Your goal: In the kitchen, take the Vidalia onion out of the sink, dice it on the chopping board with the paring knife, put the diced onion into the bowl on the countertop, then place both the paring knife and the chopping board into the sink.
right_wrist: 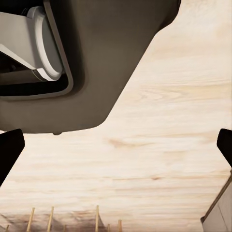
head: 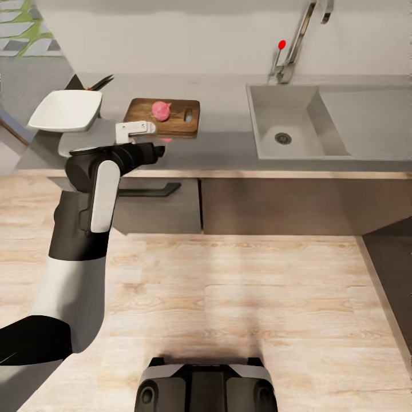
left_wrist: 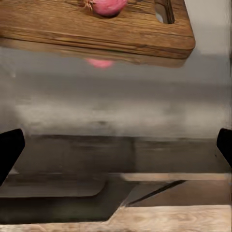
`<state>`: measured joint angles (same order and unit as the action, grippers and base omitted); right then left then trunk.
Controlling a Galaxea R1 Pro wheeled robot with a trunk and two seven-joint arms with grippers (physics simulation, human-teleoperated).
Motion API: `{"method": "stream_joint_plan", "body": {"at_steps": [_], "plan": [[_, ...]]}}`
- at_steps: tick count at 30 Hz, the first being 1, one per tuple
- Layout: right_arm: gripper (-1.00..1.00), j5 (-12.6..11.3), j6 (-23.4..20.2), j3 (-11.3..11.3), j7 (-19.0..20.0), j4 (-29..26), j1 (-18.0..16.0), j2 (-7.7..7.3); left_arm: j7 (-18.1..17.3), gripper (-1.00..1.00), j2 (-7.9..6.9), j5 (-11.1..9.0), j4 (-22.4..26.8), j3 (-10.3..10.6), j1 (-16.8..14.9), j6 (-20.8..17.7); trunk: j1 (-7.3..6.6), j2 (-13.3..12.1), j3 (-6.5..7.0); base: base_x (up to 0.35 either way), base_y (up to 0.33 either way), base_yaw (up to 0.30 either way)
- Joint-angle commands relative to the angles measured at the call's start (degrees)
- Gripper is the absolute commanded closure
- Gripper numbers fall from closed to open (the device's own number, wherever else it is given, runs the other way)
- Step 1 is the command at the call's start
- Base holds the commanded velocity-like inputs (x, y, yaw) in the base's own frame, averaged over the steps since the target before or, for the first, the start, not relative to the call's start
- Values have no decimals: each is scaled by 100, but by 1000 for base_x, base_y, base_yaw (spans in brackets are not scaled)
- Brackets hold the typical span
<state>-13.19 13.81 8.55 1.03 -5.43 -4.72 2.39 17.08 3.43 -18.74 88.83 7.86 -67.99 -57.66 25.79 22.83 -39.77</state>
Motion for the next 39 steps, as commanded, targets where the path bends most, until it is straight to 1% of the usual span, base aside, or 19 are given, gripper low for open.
{"method": "stream_joint_plan", "body": {"at_steps": [1, 23, 25, 28, 29, 31, 32, 33, 34, 35, 36, 37, 39], "plan": [[-100, -60, 25, 41, 11, 7, -2, -1, 58, -100, 0, -60, 3, 3, -4, -17, 0, 9, -7, -336, 0, 0], [-100, -60, 25, 41, 11, 7, -2, -2, 58, -100, 0, -60, -4, 12, 21, -9, 0, 9, -7, -336, 0, 0], [-100, -60, 25, 41, 11, 7, -2, -2, 55, -100, 0, -60, -8, 13, 73, -7, 0, 9, -7, -336, 0, 0], [-100, -60, 25, 37, 10, 4, -2, -5, 30, -100, -25, -60, -13, 18, 466, 3, 0, 9, -7, -224, 0, 0], [-100, -60, 28, 35, 10, 2, -2, -7, 24, -100, -52, -60, -19, 19, 666, 39, 0, 9, -7, -90, 0, 0], [-100, -62, 57, 30, 10, -6, -2, -9, 14, -100, -96, -60, -58, 23, 1098, 277, 0, 9, -7, -47, 0, 0], [-100, -62, 84, 29, 11, -7, -2, -9, 12, -100, -114, -60, -81, 25, 1213, 374, 0, 9, -7, -29, 0, 0], [-100, -63, 167, 30, 11, -8, -2, -10, 7, -100, -161, -60, -150, 29, 1445, 616, 0, 9, -7, -19, 0, 0], [-100, -62, 335, 31, 11, -9, -2, -10, 2, -100, -249, -60, -306, 64, 1779, 1055, 0, 9, -7, -10, 0, 0], [-100, -61, 437, 32, 11, -10, -2, -10, -3, -100, -322, -60, -448, 126, 1985, 1370, 0, 9, -7, -6, 0, 0], [-100, -61, 536, 31, 11, -10, -2, -11, -4, -100, -455, -60, -712, 284, 2271, 1838, 0, 9, -7, -3, 0, 0], [-100, -61, 557, 29, 11, -10, -2, -12, -4, -100, -504, -60, -813, 355, 2361, 1998, 0, 9, -7, -3, 0, 0], [-100, -61, 609, 26, 11, -15, -2, -21, -2, -100, -722, -60, -1262, 678, 2687, 2692, 0, 9, -7, -1, 0, 0]]}}
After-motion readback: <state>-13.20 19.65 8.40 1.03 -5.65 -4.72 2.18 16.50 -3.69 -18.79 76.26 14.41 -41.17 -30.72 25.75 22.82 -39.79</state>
